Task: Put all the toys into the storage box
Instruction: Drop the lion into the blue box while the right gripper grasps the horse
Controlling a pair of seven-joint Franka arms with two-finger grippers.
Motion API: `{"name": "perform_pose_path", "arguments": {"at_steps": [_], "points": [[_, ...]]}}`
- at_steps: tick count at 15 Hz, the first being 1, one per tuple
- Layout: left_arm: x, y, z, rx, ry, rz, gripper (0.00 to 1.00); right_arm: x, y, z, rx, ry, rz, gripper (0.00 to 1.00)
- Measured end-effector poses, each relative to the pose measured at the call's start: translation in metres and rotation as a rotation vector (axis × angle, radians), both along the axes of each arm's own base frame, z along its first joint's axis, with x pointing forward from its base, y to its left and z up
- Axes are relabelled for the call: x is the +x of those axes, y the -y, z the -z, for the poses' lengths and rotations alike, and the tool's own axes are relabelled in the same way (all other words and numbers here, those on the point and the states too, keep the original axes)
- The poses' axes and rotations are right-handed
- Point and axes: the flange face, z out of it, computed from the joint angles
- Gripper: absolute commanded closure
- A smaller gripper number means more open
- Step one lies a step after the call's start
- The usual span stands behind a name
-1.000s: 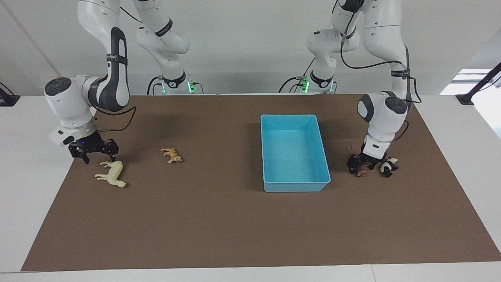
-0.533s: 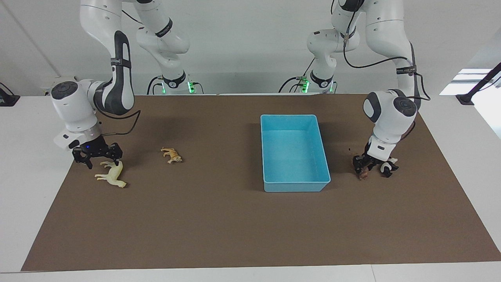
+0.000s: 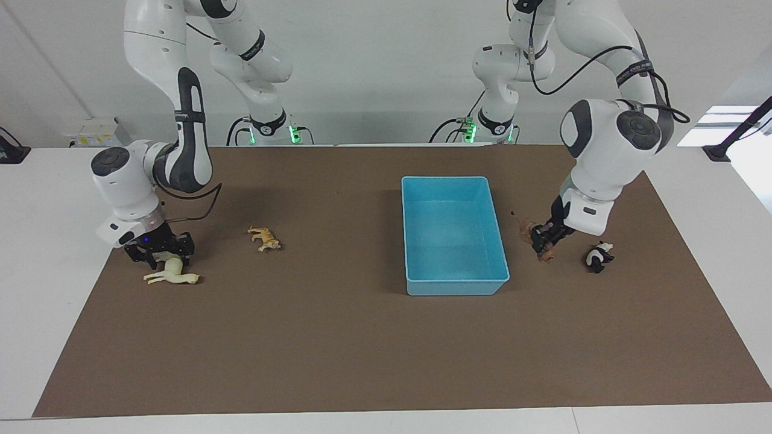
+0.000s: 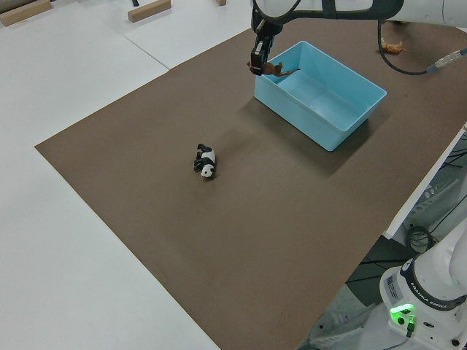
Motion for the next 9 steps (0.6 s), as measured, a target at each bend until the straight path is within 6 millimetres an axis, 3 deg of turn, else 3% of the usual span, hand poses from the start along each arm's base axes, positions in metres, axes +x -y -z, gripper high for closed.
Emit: {"name": "perform_pose_path", "arguments": {"at_steps": [1,2,3,4,6,8,9], "points": [[-0.011,0.032,0.001,-0.001,-0.008,-0.010,1.00,0.001,0.000,0.003,-0.002,0.005,-0.004,1.00],[-0.025,0.062,0.008,0.003,-0.022,-0.002,0.44,0.002,-0.001,0.004,-0.003,0.009,-0.007,1.00],[-0.039,0.085,0.020,0.008,-0.033,0.012,0.00,0.003,-0.002,0.003,-0.004,0.011,-0.010,1.00],[-0.050,0.098,0.031,0.013,-0.043,0.024,0.00,0.004,-0.003,0.002,-0.004,0.014,-0.012,1.00],[-0.056,0.095,0.039,0.027,-0.056,0.021,0.00,0.008,-0.008,-0.001,-0.002,0.010,-0.027,1.00],[-0.045,0.062,0.025,0.059,-0.031,-0.001,0.00,0.018,-0.022,-0.013,0.009,-0.025,-0.052,1.00],[-0.037,0.035,0.013,0.080,-0.014,0.007,0.00,0.025,-0.032,-0.028,0.016,-0.050,-0.059,1.00]]}}
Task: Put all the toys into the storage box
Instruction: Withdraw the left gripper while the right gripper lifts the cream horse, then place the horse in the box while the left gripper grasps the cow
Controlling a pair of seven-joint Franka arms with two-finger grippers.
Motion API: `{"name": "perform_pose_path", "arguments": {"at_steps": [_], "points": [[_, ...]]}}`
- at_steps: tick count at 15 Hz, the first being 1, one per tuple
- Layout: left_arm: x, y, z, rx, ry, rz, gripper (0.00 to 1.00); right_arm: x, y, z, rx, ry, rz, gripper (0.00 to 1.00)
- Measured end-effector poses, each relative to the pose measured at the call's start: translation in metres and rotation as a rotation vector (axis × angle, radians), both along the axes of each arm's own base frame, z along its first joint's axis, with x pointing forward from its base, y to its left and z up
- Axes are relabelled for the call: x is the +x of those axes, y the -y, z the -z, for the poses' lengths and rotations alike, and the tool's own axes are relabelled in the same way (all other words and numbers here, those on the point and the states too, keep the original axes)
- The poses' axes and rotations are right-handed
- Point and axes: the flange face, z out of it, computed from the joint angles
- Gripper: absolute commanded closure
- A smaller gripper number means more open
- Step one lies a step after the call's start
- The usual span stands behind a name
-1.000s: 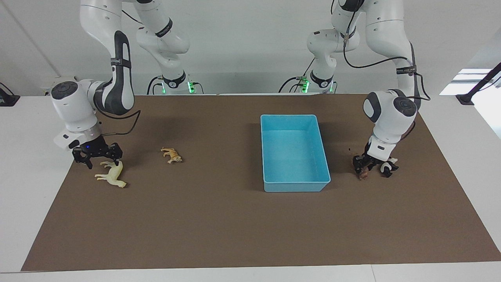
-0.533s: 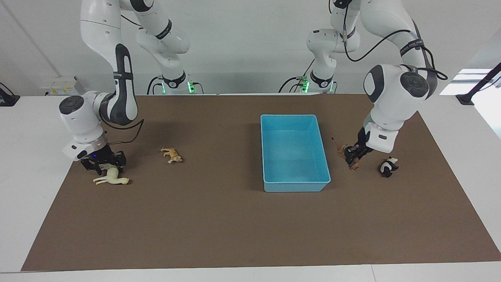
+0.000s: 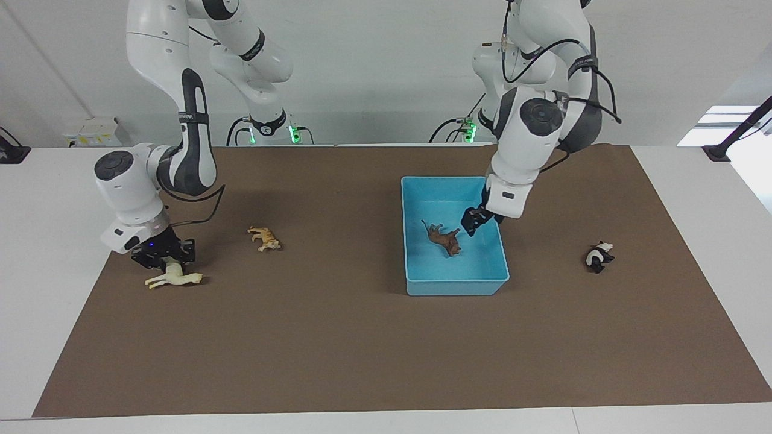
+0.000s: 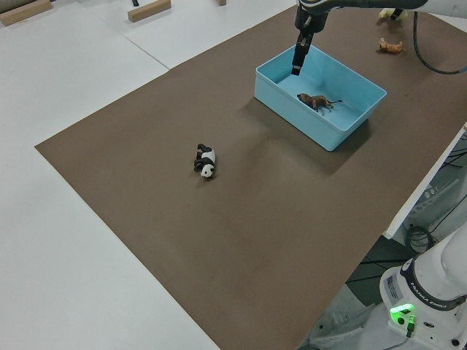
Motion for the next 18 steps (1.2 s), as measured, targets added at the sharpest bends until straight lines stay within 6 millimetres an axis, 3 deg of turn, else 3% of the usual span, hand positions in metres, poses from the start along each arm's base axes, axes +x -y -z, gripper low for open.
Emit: {"name": "perform_pose_path", "arguments": {"at_steps": [2,4,6,7,9,11,14,16,18], "points": [[0.015,-0.065,-0.016,0.021,0.026,0.060,0.00,0.013,-0.025,-0.037,0.012,-0.039,0.008,1.00],[0.030,-0.147,-0.019,0.029,0.058,0.143,0.00,0.024,-0.071,-0.083,0.025,-0.084,0.053,1.00],[0.037,-0.225,-0.014,0.045,0.111,0.195,0.00,0.032,-0.151,-0.138,0.025,-0.131,0.139,1.00],[0.039,-0.252,-0.007,0.055,0.133,0.216,0.00,0.032,-0.200,-0.164,0.015,-0.141,0.172,1.00],[0.040,-0.280,0.020,0.067,0.146,0.274,0.00,0.026,-0.303,-0.205,0.013,-0.114,0.206,1.00],[0.036,-0.297,0.049,0.073,0.116,0.358,0.00,0.011,-0.389,-0.213,0.028,-0.078,0.201,1.00],[0.023,-0.319,0.078,0.107,0.105,0.476,0.00,-0.031,-0.509,-0.198,0.071,-0.024,0.137,1.00],[0.016,-0.322,0.095,0.116,0.106,0.552,0.00,-0.068,-0.572,-0.177,0.073,-0.031,0.104,1.00],[0.012,-0.315,0.111,0.107,0.086,0.630,0.00,-0.090,-0.624,-0.138,0.090,-0.019,0.106,1.00]]}}
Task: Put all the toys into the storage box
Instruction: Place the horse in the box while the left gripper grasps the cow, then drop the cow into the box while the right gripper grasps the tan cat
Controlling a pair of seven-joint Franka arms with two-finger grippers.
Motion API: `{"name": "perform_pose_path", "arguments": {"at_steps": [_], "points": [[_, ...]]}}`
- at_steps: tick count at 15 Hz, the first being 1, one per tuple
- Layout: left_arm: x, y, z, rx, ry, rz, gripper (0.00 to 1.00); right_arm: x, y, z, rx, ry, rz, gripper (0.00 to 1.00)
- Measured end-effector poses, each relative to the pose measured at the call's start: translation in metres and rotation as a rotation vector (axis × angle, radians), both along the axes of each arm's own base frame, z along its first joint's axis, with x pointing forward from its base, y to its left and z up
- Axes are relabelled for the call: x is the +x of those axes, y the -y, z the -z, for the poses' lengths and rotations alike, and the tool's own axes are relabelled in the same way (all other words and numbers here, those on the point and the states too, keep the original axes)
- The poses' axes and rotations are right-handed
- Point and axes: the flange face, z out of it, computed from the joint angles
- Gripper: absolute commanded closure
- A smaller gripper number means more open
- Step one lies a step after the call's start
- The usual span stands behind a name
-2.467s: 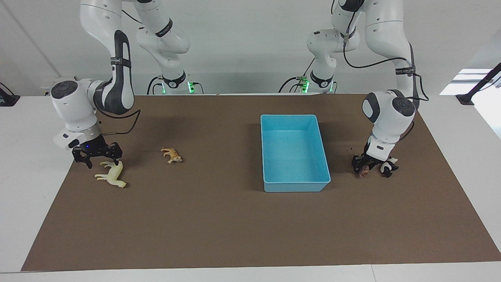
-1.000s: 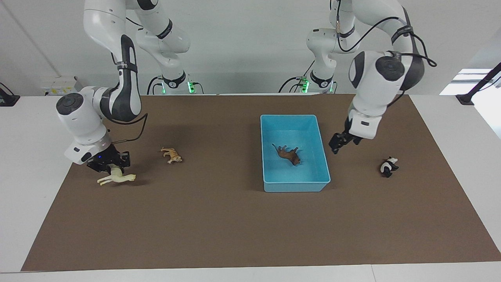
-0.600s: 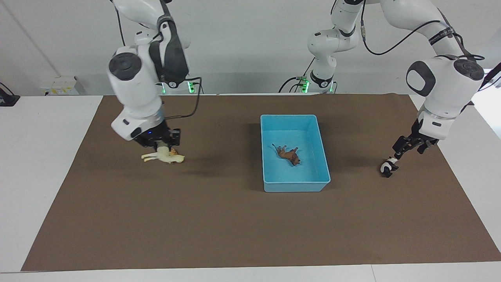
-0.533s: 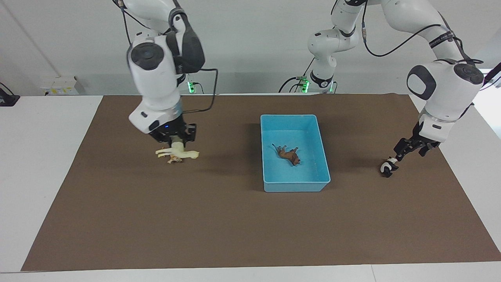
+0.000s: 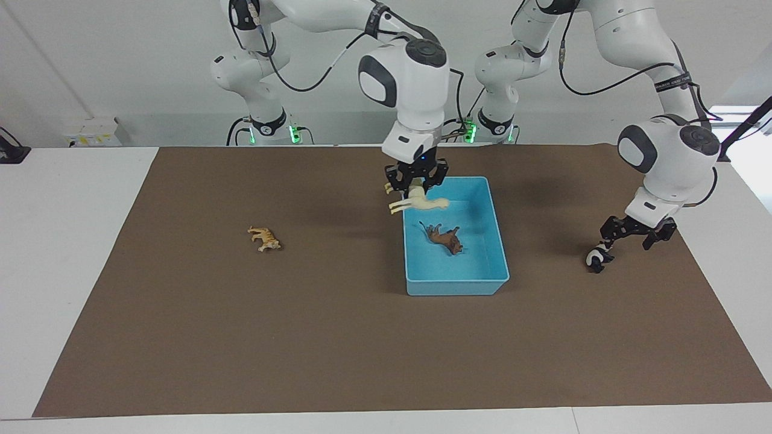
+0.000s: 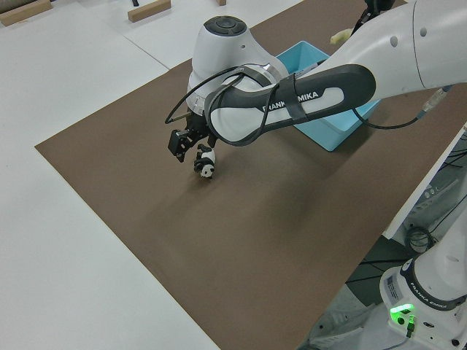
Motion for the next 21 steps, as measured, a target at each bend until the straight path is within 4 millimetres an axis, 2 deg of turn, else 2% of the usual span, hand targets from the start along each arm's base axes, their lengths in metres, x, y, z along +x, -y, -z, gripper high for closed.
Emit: {"name": "perform_pose_path", "arguments": {"at_steps": [1,2,3,4,5,8,9,10,11,12,14,16,17,19,20,21], "points": [[-0.001,0.004,0.007,0.000,-0.015,0.034,0.00,-0.005,-0.020,0.024,0.012,0.011,-0.004,1.00],[-0.001,0.006,0.014,-0.001,-0.028,0.064,0.00,-0.006,-0.032,0.047,0.015,0.013,-0.005,0.26],[-0.002,0.008,0.021,-0.002,-0.043,0.091,0.00,-0.005,-0.036,0.064,0.010,0.008,-0.002,0.00],[-0.004,0.009,0.028,-0.003,-0.056,0.110,0.00,-0.002,-0.035,0.073,0.002,0.004,0.003,0.00],[-0.005,0.009,0.035,-0.005,-0.065,0.123,0.00,0.001,-0.033,0.073,0.001,0.004,0.011,0.00],[-0.005,0.009,0.051,-0.008,-0.073,0.134,0.00,0.000,-0.028,0.061,-0.033,-0.029,0.073,0.00],[-0.007,0.010,0.056,-0.010,-0.080,0.136,0.12,0.002,-0.024,0.055,-0.044,-0.036,0.093,0.00],[-0.009,0.010,0.059,-0.012,-0.087,0.136,0.44,0.010,-0.016,0.045,-0.046,-0.030,0.116,0.00],[-0.010,0.010,0.062,-0.013,-0.092,0.136,0.78,0.025,0.001,0.032,-0.045,-0.015,0.152,0.00],[-0.010,0.011,0.061,-0.014,-0.095,0.137,1.00,0.045,0.027,0.018,-0.045,-0.006,0.192,0.00],[-0.010,0.009,0.058,-0.013,-0.097,0.133,1.00,0.085,0.098,-0.011,-0.063,-0.016,0.215,0.00],[-0.009,0.007,0.053,-0.016,-0.110,0.110,1.00,0.120,0.178,-0.031,-0.088,-0.046,0.169,0.00],[-0.007,0.007,0.049,-0.018,-0.114,0.081,1.00,0.131,0.214,-0.033,-0.102,-0.067,0.118,0.00],[0.004,0.019,0.030,-0.024,-0.129,0.006,1.00,0.143,0.271,-0.018,-0.121,-0.113,0.003,0.00],[0.012,0.037,0.013,-0.025,-0.141,-0.042,1.00,0.144,0.291,-0.006,-0.122,-0.119,-0.060,0.00],[0.020,0.065,-0.011,-0.024,-0.154,-0.100,1.00,0.140,0.304,0.008,-0.119,-0.115,-0.119,0.00]]}}
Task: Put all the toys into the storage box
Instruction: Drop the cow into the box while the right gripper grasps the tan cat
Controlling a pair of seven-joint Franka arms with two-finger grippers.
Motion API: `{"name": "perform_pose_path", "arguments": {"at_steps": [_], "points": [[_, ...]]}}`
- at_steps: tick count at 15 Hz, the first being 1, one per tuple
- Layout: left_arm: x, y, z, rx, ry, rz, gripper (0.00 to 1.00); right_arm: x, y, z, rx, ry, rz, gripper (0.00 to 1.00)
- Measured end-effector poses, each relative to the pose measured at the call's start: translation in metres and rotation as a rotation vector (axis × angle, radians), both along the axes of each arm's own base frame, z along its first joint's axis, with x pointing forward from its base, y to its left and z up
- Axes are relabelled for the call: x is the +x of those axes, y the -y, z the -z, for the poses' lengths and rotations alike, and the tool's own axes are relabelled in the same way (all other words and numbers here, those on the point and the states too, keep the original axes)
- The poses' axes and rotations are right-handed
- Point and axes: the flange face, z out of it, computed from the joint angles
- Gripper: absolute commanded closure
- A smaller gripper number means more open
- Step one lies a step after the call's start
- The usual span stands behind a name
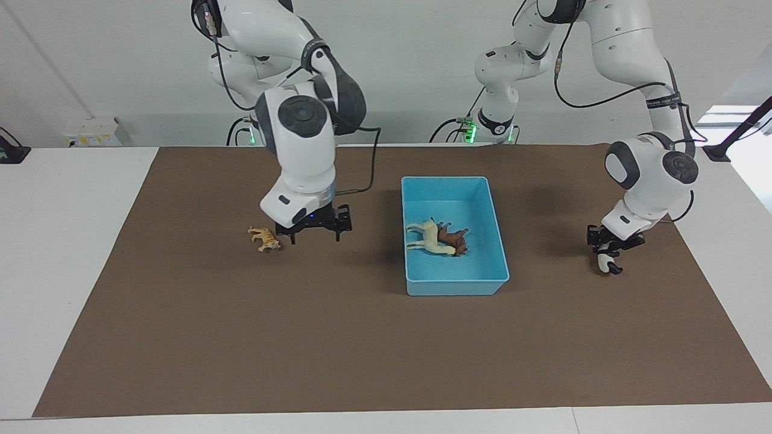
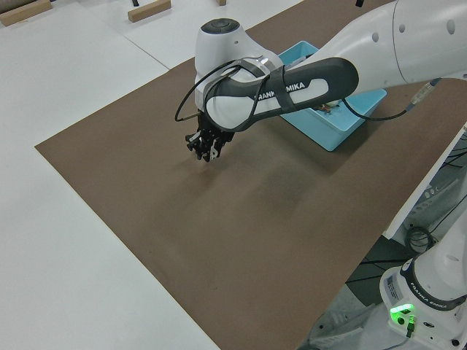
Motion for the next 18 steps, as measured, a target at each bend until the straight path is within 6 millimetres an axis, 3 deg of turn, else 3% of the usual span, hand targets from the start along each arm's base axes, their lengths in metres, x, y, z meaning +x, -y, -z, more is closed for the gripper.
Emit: {"name": "perform_pose_path", "arguments": {"at_steps": [2,4,6,8,9,11,12,13,14,15,17,18], "points": [[0.007,0.077,-0.052,0.009,-0.003,-0.114,1.00,-0.015,0.019,0.028,0.016,0.022,-0.091,0.00],[-0.002,0.171,-0.089,0.014,0.017,-0.212,1.00,-0.038,0.042,0.058,0.031,0.048,-0.182,0.00],[-0.023,0.255,-0.094,0.017,0.035,-0.285,1.00,-0.064,0.073,0.086,0.041,0.079,-0.251,0.00],[-0.043,0.306,-0.082,0.015,0.048,-0.326,1.00,-0.084,0.111,0.109,0.043,0.117,-0.303,0.00],[-0.051,0.321,-0.070,0.004,0.064,-0.334,1.00,-0.092,0.130,0.118,0.041,0.133,-0.316,0.00],[-0.068,0.330,-0.035,-0.020,0.091,-0.363,1.00,-0.101,0.152,0.126,0.038,0.142,-0.322,0.00],[-0.076,0.331,-0.021,-0.030,0.099,-0.389,1.00,-0.103,0.152,0.127,0.041,0.142,-0.320,0.00],[-0.083,0.333,-0.014,-0.034,0.103,-0.413,0.93,-0.104,0.147,0.125,0.050,0.145,-0.321,0.00],[-0.088,0.336,-0.011,-0.036,0.105,-0.429,0.58,-0.105,0.136,0.124,0.066,0.147,-0.323,0.00],[-0.093,0.341,-0.013,-0.038,0.107,-0.431,0.04,-0.108,0.124,0.124,0.076,0.146,-0.340,0.00],[-0.101,0.351,-0.019,-0.043,0.113,-0.430,0.00,-0.118,0.109,0.131,0.084,0.129,-0.411,0.00],[-0.102,0.351,-0.023,-0.039,0.110,-0.433,0.00,-0.124,0.112,0.137,0.082,0.130,-0.450,0.00]]}}
